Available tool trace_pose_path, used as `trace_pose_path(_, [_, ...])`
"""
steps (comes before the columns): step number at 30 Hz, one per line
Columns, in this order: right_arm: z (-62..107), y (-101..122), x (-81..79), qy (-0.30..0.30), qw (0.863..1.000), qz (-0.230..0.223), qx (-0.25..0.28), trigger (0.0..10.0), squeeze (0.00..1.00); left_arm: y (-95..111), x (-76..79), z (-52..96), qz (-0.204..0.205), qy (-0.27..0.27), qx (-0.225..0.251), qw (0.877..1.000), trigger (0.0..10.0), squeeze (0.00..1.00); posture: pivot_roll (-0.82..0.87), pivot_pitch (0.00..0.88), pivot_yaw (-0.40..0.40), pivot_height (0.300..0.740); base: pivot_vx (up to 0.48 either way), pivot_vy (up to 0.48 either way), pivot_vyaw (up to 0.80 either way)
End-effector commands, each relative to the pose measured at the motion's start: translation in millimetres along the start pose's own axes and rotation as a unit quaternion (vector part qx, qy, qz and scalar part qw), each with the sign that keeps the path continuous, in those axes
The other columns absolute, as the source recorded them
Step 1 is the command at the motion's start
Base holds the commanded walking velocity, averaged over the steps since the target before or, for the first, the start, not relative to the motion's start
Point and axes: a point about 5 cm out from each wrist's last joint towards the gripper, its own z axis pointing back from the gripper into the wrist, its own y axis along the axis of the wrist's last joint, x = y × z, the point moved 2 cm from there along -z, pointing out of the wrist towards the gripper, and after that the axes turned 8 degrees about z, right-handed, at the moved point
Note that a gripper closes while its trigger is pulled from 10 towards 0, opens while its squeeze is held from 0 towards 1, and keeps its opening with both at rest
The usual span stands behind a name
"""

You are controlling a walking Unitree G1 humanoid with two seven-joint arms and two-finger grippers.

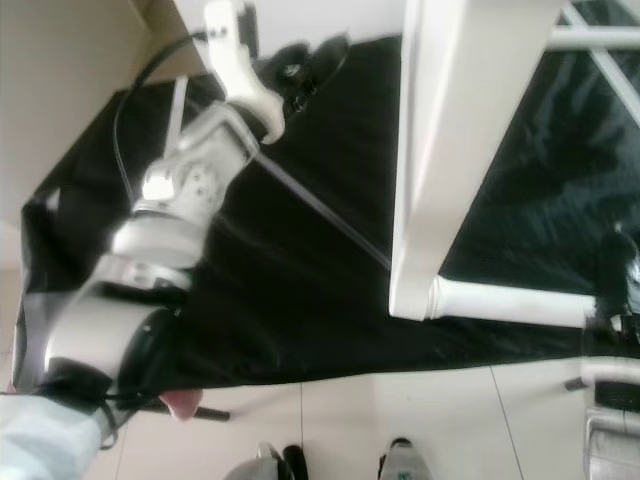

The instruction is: Building children table

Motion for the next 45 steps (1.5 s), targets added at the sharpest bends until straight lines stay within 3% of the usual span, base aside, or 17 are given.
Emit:
trace_pose_path(1, [-12.2, -15.3, 3.8, -0.015, 0.999, 0.017, -0.028, 10.0, 0.00, -3.1, -10.7, 9.4, -0.021, 0.006, -0.011, 1.000, 10.0, 0.00, -0.15, 0.110, 0.085, 0.740, 0.000, 0.000, 0.00])
trace_pose_path(2, [-25.3, -21.7, 3.4, -0.013, 0.999, 0.024, -0.032, 10.0, 0.00, -5.3, -17.5, 14.3, -0.027, 0.018, -0.015, 0.999, 10.0, 0.00, -0.14, 0.102, 0.071, 0.740, 0.000, 0.000, 0.00])
trace_pose_path(3, [-25.3, -21.7, 3.4, -0.013, 0.999, 0.024, -0.032, 10.0, 0.00, -5.3, -17.5, 14.3, -0.027, 0.018, -0.015, 0.999, 10.0, 0.00, -0.14, 0.102, 0.071, 0.740, 0.000, 0.000, 0.00])
trace_pose_path(6, [-58.2, -40.0, 1.3, -0.010, 0.997, 0.058, -0.042, 10.0, 0.00, -11.2, -37.4, 30.9, -0.053, 0.048, -0.028, 0.997, 10.0, 0.00, -0.10, 0.081, 0.047, 0.740, 0.000, 0.000, 0.00])
trace_pose_path(7, [-58.2, -40.0, 1.3, -0.010, 0.997, 0.058, -0.042, 10.0, 0.00, -11.2, -37.4, 30.9, -0.053, 0.048, -0.028, 0.997, 10.0, 0.00, -0.10, 0.081, 0.047, 0.740, 0.000, 0.000, 0.00])
trace_pose_path(10, [-83.1, -62.2, 2.2, -0.018, 0.993, 0.096, -0.063, 10.0, 0.00, -16.5, -56.9, 52.4, -0.084, 0.081, -0.040, 0.992, 10.0, 0.00, -0.08, 0.070, 0.032, 0.740, 0.000, 0.000, 0.00])
trace_pose_path(12, [-83.1, -62.2, 2.2, -0.018, 0.993, 0.096, -0.063, 10.0, 0.00, -16.5, -56.9, 52.4, -0.084, 0.081, -0.040, 0.992, 10.0, 0.00, -0.08, 0.070, 0.032, 0.740, 0.000, 0.000, 0.00])
trace_pose_path(16, [-95.0, -88.0, 9.0, -0.046, 0.987, 0.130, -0.088, 10.0, 0.00, -25.7, -80.0, 81.1, -0.127, 0.130, -0.039, 0.983, 10.0, 0.00, -0.04, 0.046, -0.002, 0.740, 0.000, 0.000, 0.00])
trace_pose_path(17, [-95.0, -88.0, 9.0, -0.046, 0.987, 0.130, -0.088, 10.0, 0.00, -25.7, -80.0, 81.1, -0.127, 0.130, -0.039, 0.983, 10.0, 0.00, -0.04, 0.046, -0.002, 0.740, 0.000, 0.000, 0.00])
trace_pose_path(20, [-93.7, -102.7, 10.4, -0.046, 0.977, 0.179, -0.104, 10.0, 0.00, -36.9, -104.0, 106.0, -0.096, 0.203, -0.040, 0.974, 10.0, 0.00, -0.02, 0.033, -0.013, 0.740, 0.000, 0.000, 0.00])
trace_pose_path(23, [-93.3, -105.1, 10.2, -0.046, 0.975, 0.190, -0.106, 10.0, 0.00, -39.0, -108.8, 112.2, -0.090, 0.221, -0.037, 0.970, 10.0, 0.00, -0.02, 0.033, -0.013, 0.740, 0.000, 0.000, 0.00])
trace_pose_path(26, [-88.7, -110.0, 7.0, -0.041, 0.965, 0.238, -0.097, 10.0, 0.00, -45.3, -117.6, 132.5, -0.100, 0.267, -0.021, 0.958, 10.0, 0.00, -0.02, 0.022, -0.020, 0.740, 0.000, 0.000, 0.00])
trace_pose_path(31, [-81.7, -112.2, 6.3, -0.047, 0.964, 0.247, -0.092, 10.0, 0.00, -54.4, -118.2, 141.6, -0.107, 0.284, -0.028, 0.952, 10.0, 0.00, -0.02, 0.020, -0.020, 0.740, 0.000, 0.000, 0.00])
trace_pose_path(35, [-65.0, -122.5, 11.8, -0.065, 0.960, 0.257, -0.088, 10.0, 0.00, -64.2, -114.5, 151.3, -0.111, 0.297, -0.017, 0.948, 10.0, 0.00, -0.02, 0.022, -0.013, 0.740, 0.000, 0.000, 0.00])
trace_pose_path(40, [-51.3, -128.0, 11.1, -0.059, 0.952, 0.288, -0.080, 10.0, 0.00, -68.2, -110.5, 156.2, -0.173, 0.295, -0.019, 0.940, 10.0, 0.00, -0.02, 0.031, -0.012, 0.740, 0.000, 0.000, 0.00])
trace_pose_path(45, [-32.8, -128.6, 10.8, -0.056, 0.947, 0.305, -0.084, 10.0, 0.00, -71.6, -107.7, 164.9, -0.157, 0.298, -0.011, 0.941, 10.0, 0.00, -0.01, 0.035, -0.011, 0.740, 0.000, 0.000, 0.00])
